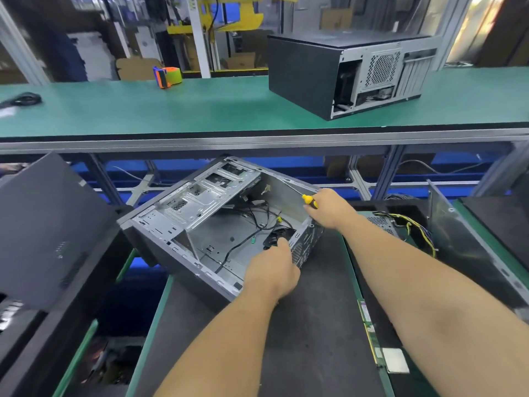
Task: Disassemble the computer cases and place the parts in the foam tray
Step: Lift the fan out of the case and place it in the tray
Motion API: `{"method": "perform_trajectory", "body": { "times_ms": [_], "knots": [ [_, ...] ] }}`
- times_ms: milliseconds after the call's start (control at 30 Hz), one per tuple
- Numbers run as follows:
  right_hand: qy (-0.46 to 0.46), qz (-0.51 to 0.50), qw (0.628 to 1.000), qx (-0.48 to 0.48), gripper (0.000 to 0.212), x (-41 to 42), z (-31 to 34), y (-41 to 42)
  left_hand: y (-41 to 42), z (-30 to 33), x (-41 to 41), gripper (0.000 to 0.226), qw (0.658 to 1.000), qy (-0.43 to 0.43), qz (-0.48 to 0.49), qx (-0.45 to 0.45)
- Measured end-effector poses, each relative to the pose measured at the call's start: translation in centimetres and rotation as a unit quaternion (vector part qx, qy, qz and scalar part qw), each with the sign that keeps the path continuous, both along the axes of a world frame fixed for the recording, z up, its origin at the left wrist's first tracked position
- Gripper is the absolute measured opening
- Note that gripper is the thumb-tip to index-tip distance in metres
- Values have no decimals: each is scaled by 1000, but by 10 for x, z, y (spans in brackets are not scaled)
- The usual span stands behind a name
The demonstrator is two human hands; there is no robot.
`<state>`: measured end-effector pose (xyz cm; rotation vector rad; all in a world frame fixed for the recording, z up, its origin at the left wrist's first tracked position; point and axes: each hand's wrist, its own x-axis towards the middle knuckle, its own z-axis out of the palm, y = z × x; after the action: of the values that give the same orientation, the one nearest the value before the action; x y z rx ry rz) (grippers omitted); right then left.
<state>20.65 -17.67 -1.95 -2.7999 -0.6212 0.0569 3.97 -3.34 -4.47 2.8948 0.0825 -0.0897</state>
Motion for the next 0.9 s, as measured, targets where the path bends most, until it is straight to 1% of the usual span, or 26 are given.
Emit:
{"method": "perform_trajectory", "body": {
  "times_ms": [100,167,300,400,467,500,567,667,733,767,800,833,900],
  "knots": [
    [23,-20,999,-11,40,-13,2,0,7,-1,-4,26,999,-15,-25,14],
    [22,-45,998,-31,35,-30,2,-4,20,-2,-10,29,998,-20,-47,22],
    [-12,-94,995,-45,40,-82,-3,-11,64,3,-22,38,995,-10,-95,9],
    [-65,-123,987,-85,45,-132,-9,-11,102,9,-27,47,998,16,-66,9],
    [-100,-113,982,-116,42,-161,-11,-13,116,11,-25,47,998,36,-38,28],
    [-103,-105,982,-121,39,-170,-10,-15,118,12,-22,45,998,45,-35,38],
    [-83,-105,987,-90,30,-174,-4,-24,113,13,-16,37,997,61,-34,38],
    [-78,-170,982,7,19,-150,8,-41,99,13,-5,27,999,51,-4,5],
    [-21,-208,976,68,21,-131,12,-49,85,10,-2,28,999,42,17,-9],
    [22,-212,971,110,21,-124,10,-49,80,8,-1,29,999,41,21,-16],
    [54,-209,967,133,20,-119,7,-47,77,6,-1,30,998,49,23,-26],
    [65,-204,969,128,21,-116,3,-44,76,5,-1,30,997,66,26,-35],
    [51,-208,971,110,23,-111,0,-40,77,6,0,32,992,117,28,-33]
  ]
}}
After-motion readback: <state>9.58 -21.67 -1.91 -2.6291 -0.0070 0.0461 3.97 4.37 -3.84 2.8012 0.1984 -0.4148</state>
